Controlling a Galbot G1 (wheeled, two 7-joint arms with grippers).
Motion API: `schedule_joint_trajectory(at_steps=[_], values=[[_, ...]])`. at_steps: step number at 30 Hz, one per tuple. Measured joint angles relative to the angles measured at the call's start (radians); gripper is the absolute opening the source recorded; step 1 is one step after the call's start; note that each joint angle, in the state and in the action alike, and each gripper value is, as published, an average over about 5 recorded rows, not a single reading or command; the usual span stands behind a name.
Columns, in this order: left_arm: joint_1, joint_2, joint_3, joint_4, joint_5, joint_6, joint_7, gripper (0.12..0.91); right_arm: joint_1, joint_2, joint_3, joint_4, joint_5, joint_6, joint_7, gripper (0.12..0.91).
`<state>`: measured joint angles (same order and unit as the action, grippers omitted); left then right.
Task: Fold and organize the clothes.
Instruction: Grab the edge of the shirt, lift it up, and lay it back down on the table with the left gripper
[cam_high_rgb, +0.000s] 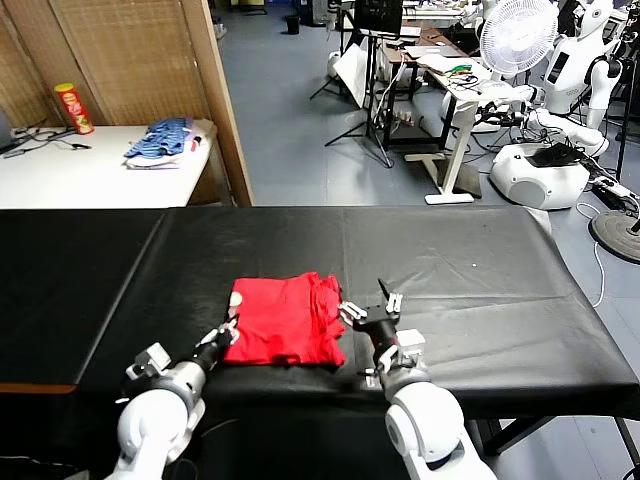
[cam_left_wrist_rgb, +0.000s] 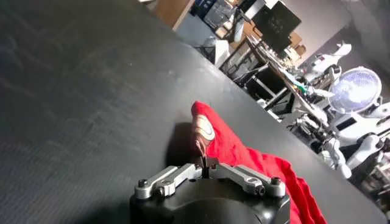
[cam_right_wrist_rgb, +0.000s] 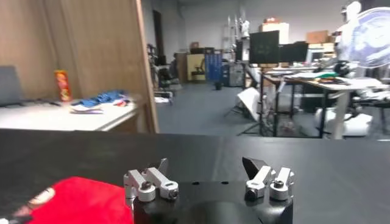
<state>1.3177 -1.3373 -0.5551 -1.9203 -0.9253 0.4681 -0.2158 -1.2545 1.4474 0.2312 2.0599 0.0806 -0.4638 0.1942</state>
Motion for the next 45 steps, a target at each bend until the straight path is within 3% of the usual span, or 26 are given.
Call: schedule_joint_trajectory(at_steps=[6,9,19,23,28,35,37,42,45], values=[[-0.029,0.061,0.002,0.027,0.327,-0.031,0.086,0.141,-0.043,0.026,0.045,0.03,-0.079,-0.056,0.017,0.798],[-0.037,0.127,-0.008,0.038,0.475,-0.043,0.109,0.141,-0.068,0.033,0.069,0.051,-0.087,-0.065,0.017,0.798],[-0.002,0.41,-0.085,0.008,0.808,-0.043,0.123,0.141,-0.119,0.038,0.116,0.106,-0.098,-0.065,0.02,0.798],[0.017,0.502,-0.115,-0.033,0.89,-0.025,0.121,0.141,-0.121,0.038,0.12,0.111,-0.1,-0.065,0.02,0.798],[0.04,0.526,-0.094,-0.126,0.829,-0.01,0.092,0.141,-0.127,0.038,0.125,0.107,-0.104,-0.065,0.019,0.798],[0.036,0.423,0.054,-0.226,0.498,0.016,0.033,0.141,-0.132,0.034,0.138,0.103,-0.105,-0.065,0.011,0.798],[0.019,0.377,0.11,-0.228,0.444,0.023,0.02,0.141,-0.135,0.032,0.138,0.102,-0.101,-0.063,0.0,0.798],[-0.019,0.279,0.225,-0.202,0.454,-0.003,0.045,0.152,-0.145,0.016,0.128,0.106,-0.059,-0.061,-0.058,0.798],[-0.023,0.252,0.268,-0.185,0.486,-0.035,0.088,0.25,-0.14,0.0,0.114,0.101,-0.015,-0.071,-0.099,0.798]])
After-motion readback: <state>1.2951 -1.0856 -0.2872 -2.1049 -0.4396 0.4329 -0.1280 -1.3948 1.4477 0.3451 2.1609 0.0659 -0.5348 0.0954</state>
